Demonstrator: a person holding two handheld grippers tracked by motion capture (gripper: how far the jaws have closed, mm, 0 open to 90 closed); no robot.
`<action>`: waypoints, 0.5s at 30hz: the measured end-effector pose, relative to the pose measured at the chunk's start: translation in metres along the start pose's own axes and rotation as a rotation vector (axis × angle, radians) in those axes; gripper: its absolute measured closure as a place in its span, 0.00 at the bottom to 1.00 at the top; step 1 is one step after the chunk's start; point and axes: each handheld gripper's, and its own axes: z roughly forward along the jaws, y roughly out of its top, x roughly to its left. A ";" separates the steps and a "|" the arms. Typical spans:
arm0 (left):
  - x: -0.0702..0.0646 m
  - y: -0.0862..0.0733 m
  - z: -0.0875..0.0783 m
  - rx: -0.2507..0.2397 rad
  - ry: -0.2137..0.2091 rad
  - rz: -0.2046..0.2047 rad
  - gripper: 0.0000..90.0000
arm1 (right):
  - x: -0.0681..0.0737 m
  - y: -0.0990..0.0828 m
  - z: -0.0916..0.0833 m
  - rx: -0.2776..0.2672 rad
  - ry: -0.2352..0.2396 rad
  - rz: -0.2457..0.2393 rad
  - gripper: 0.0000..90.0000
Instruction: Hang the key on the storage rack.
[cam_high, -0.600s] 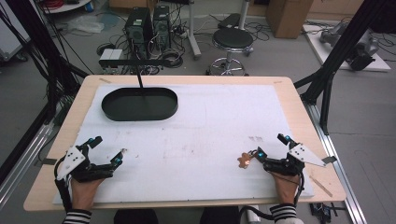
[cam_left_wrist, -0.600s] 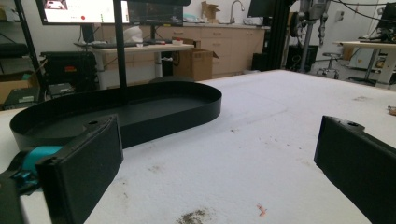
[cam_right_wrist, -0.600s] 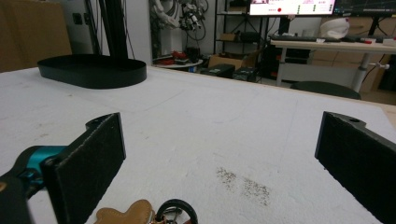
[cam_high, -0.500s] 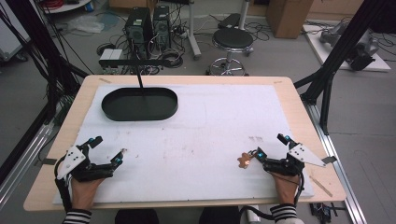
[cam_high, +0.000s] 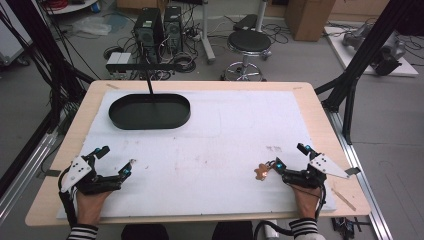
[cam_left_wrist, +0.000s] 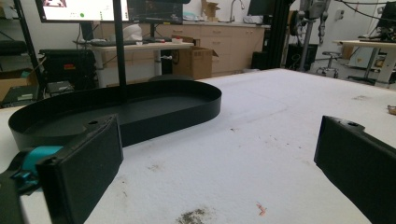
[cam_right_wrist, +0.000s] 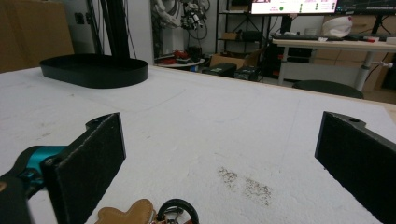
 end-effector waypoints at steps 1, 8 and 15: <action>0.000 0.000 0.000 0.002 -0.001 0.002 0.02 | 0.000 0.000 0.000 0.000 0.000 0.000 0.01; 0.000 0.000 0.000 0.001 -0.002 -0.001 0.02 | 0.000 0.004 -0.001 0.012 0.003 0.004 0.01; 0.000 0.000 0.000 0.002 -0.001 -0.004 0.02 | -0.003 0.026 -0.008 0.046 0.031 -0.020 0.01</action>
